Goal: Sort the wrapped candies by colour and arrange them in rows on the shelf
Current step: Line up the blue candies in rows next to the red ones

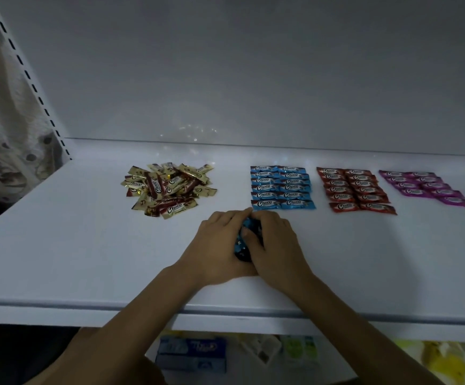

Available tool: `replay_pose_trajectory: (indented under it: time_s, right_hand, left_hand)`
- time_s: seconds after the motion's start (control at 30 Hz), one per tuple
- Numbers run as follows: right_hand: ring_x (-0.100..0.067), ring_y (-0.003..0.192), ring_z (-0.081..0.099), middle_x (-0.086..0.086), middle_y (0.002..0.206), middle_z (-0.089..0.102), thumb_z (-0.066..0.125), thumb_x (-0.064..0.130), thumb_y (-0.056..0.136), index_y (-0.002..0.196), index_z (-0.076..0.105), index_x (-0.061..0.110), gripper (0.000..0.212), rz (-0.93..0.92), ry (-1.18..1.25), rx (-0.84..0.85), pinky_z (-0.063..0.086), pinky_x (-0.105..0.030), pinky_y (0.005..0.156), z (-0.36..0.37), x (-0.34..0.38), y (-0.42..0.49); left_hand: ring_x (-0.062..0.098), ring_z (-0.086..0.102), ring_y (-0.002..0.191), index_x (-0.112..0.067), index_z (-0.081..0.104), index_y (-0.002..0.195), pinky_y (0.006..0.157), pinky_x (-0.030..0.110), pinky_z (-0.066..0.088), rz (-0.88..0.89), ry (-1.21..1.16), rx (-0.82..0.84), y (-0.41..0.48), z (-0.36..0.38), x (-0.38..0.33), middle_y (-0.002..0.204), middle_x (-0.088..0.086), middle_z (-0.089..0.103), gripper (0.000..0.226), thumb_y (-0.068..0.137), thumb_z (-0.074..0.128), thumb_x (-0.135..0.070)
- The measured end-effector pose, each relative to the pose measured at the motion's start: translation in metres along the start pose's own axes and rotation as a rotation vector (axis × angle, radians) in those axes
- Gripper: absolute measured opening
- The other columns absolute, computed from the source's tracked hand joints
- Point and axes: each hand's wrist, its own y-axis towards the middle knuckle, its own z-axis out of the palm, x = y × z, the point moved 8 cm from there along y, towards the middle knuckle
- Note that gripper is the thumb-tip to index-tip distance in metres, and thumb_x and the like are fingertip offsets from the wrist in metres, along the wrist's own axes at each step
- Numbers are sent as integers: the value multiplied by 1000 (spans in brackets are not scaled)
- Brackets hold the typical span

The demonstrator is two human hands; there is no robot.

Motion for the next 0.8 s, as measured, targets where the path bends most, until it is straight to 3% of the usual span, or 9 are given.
replay_pose_trajectory:
  time_s: [0.07,0.13,0.2,0.4,0.57,0.7,0.8]
  right_hand:
    - [-11,106,45,1,122,51,50,28,96,124,48,17,31,13,63,-15,38,-29,97,-1,2,0]
    - [-11,108,48,2,120,54,50,30,95,125,49,17,32,20,113,-19,41,-33,98,-1,1,-1]
    - [-12,106,52,3,118,56,50,34,95,124,49,18,33,16,115,-17,44,-35,96,-2,-1,-1]
    - [-10,101,56,4,113,60,44,44,96,124,51,20,38,-27,148,61,49,-36,88,-11,-9,0]
    - [-9,97,55,5,107,59,46,50,90,117,53,19,43,-26,180,30,49,-34,86,-15,-13,-7]
    - [-5,99,58,7,112,56,46,59,79,138,29,25,70,42,323,67,50,-19,83,-17,-11,-6]
    - [-4,106,57,4,122,56,46,52,88,139,33,22,60,78,379,58,49,-18,88,-10,-2,-2]
  left_hand:
    - [20,44,123,-22,33,147,104,30,32,13,-17,-19,0,-2,-5,138,-4,50,108,55,63,-70]
    - [19,47,116,-20,37,145,91,17,27,23,-19,-53,1,-5,-9,134,-2,53,99,61,80,-51]
    - [20,52,109,-20,42,141,83,17,28,36,8,-97,0,-10,-12,129,-1,58,89,65,83,-41]
    - [20,64,94,-22,50,134,77,32,52,76,3,-108,7,-13,-14,111,2,67,71,68,64,-43]
    - [21,64,97,-22,56,131,79,32,52,132,6,-135,6,-14,-16,113,0,69,61,73,61,-39]
    - [21,65,92,-22,61,123,72,32,50,117,18,-169,5,-17,-17,106,-3,70,52,75,56,-43]
    - [20,65,94,-26,52,131,72,30,51,111,31,-191,4,-18,-19,111,-4,68,62,72,55,-44]
